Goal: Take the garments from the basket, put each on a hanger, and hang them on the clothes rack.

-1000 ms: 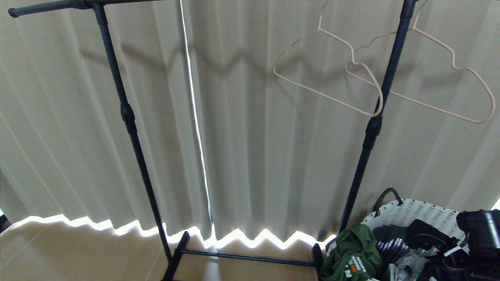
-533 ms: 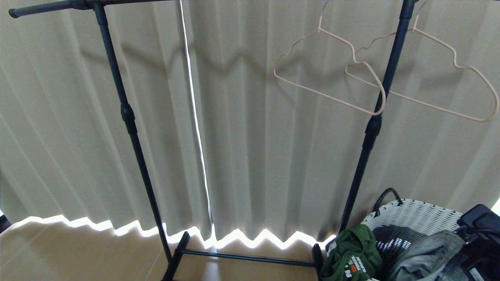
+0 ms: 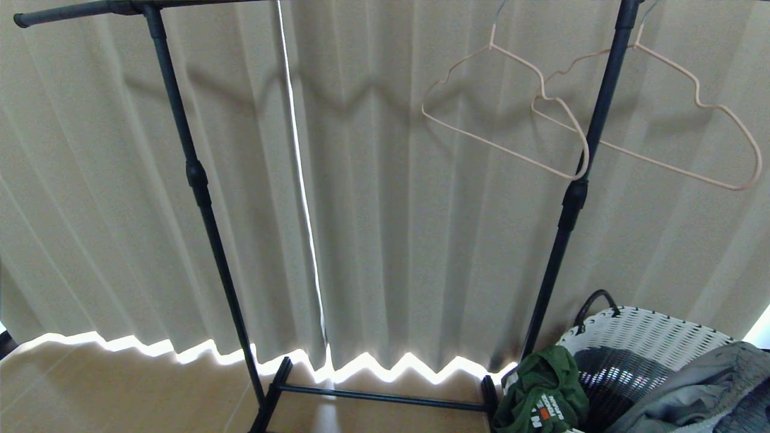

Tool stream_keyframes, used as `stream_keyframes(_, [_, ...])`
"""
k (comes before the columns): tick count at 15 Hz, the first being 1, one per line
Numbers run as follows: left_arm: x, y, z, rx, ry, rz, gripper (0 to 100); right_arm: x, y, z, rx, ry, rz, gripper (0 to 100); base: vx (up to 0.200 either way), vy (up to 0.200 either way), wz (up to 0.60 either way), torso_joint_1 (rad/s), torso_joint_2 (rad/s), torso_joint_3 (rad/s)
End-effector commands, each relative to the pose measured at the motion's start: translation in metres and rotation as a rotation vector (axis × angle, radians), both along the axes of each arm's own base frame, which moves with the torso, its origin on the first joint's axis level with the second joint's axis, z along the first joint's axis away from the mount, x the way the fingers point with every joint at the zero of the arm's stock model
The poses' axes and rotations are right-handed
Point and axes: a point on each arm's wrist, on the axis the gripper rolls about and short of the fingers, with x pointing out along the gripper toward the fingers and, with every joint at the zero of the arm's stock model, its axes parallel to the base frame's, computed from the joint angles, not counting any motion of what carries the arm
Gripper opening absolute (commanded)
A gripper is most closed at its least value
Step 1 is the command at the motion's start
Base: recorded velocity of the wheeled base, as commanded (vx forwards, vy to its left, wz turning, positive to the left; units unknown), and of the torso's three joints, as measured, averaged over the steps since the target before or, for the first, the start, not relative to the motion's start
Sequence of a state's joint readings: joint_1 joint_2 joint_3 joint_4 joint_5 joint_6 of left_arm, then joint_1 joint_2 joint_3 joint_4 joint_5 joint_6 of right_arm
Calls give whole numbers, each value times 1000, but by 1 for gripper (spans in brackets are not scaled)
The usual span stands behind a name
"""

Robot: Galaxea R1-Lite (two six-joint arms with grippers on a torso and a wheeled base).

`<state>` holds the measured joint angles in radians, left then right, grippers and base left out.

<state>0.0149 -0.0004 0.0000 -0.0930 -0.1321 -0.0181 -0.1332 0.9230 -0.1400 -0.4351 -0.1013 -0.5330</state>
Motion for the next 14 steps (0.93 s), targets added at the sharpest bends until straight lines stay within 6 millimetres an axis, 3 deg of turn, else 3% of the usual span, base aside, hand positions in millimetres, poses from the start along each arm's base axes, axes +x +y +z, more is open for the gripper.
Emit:
stream_keyframes(1, [0,0,0,0,1,1,100,-5,1,3,-5,-33,0,0,0,0,0,0,0,0])
stream_keyframes(13, [0,0,0,0,0,1,100,-4,1,4,-8,-32,-1,0,-200,0,0,1,2,2])
stream_keyframes(14, [0,0,0,0,0,1,100,-4,0,4,-8,-35,-2,0,0,0,0,0,0,0])
